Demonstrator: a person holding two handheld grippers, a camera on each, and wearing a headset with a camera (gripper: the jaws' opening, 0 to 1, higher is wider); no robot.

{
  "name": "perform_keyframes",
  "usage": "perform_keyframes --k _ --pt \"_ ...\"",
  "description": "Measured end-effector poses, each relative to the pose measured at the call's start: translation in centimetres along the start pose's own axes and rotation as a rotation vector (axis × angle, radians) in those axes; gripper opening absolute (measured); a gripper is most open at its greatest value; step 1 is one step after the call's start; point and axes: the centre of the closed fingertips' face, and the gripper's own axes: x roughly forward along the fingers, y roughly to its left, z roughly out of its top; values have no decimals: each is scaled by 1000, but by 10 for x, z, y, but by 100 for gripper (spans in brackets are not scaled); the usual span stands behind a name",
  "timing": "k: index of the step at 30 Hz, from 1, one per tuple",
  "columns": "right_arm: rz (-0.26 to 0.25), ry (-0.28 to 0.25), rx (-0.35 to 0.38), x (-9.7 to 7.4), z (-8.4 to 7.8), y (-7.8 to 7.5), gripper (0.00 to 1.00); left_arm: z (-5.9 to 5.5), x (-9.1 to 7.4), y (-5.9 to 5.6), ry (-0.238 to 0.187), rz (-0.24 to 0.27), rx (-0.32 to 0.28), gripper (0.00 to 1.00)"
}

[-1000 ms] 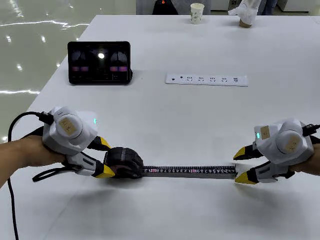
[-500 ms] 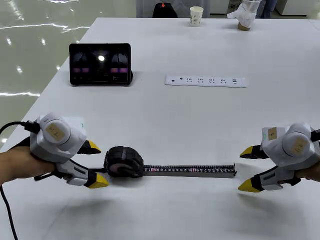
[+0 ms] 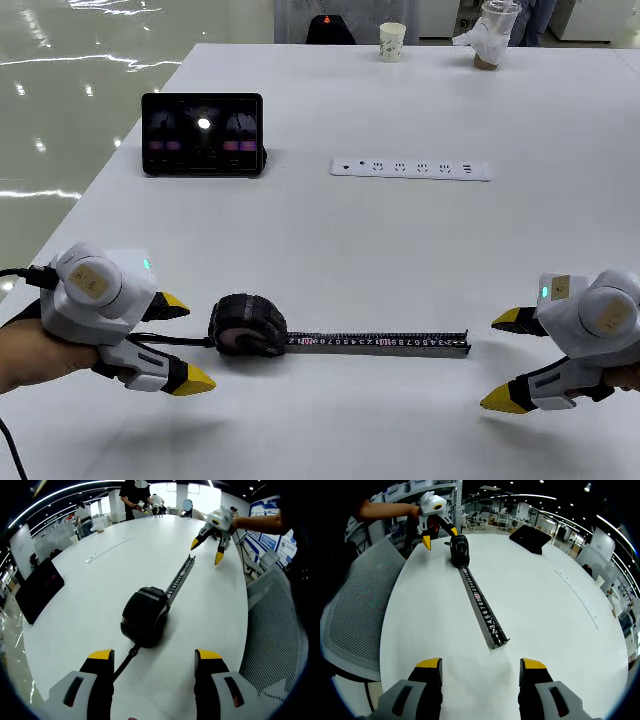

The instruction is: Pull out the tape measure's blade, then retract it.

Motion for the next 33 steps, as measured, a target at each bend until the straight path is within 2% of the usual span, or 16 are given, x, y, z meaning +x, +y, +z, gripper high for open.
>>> perform_keyframes --k 4,16,25,29,33 --pt "-20 -15 53 -2 -3 4 64 -4 -1 -7 -18 8 -26 63" --pt "-52 -43 120 -6 0 23 72 -13 -4 -22 -56 43 -106 71" --pt "-92 -68 175 -12 1 29 77 -8 -7 -29 -100 92 -155 78" --pt "-123 -112 227 -15 5 30 79 -8 -6 -32 -122 103 -179 81" --pt "-142 -129 241 -15 7 33 83 -7 -5 -36 -137 120 -197 84"
